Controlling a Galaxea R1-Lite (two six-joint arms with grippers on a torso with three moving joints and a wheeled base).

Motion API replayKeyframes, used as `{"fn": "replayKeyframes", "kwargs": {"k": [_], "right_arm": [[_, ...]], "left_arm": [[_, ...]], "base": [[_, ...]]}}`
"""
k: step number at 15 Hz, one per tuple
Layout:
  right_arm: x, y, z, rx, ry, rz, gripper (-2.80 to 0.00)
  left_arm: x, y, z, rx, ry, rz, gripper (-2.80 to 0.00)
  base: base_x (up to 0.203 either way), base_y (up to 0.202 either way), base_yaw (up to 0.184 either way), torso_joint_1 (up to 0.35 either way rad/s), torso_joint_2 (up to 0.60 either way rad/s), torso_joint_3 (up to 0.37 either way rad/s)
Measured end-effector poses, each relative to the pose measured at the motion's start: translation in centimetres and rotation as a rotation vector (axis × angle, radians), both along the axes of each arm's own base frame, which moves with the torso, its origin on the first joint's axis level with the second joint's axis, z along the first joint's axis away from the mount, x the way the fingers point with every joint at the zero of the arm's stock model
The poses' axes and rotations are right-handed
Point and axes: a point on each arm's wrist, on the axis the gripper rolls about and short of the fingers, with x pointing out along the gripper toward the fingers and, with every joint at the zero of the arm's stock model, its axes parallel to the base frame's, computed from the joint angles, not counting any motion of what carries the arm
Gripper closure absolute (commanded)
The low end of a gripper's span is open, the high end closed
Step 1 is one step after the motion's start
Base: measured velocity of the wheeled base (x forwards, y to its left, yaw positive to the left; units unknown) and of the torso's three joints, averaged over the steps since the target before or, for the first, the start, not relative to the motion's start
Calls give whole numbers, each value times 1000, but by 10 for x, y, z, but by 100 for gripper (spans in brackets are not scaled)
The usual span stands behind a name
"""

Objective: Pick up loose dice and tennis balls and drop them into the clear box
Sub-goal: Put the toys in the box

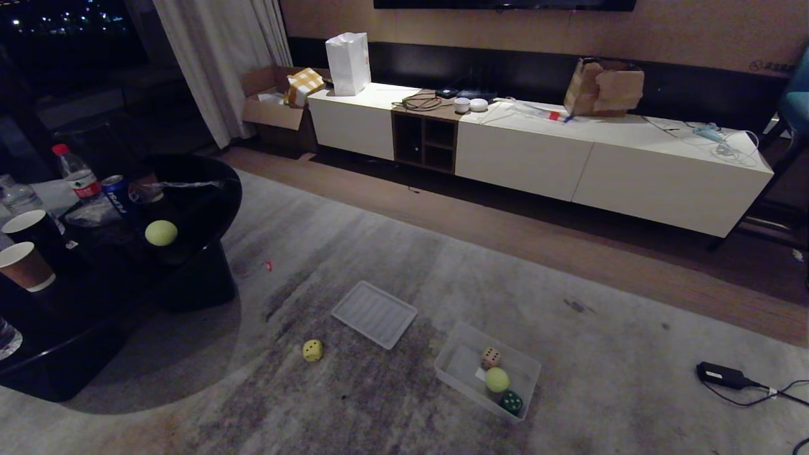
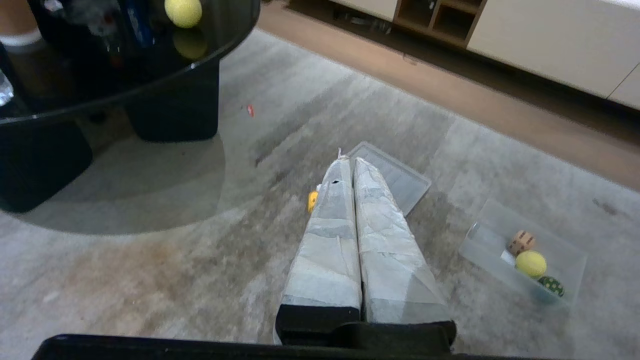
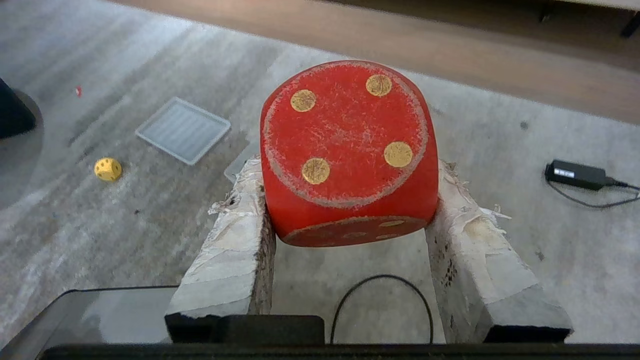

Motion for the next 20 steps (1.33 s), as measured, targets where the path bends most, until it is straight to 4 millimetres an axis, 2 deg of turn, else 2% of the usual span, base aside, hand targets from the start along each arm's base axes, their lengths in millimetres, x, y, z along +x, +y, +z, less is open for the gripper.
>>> {"fn": "replayKeyframes", "kwargs": {"k": [20], "right_arm": [[0,0,0,0,0,0,0]], "left_arm": [[0,0,0,-1,0,0,0]], "base": [[0,0,0,4,1,-197]]}}
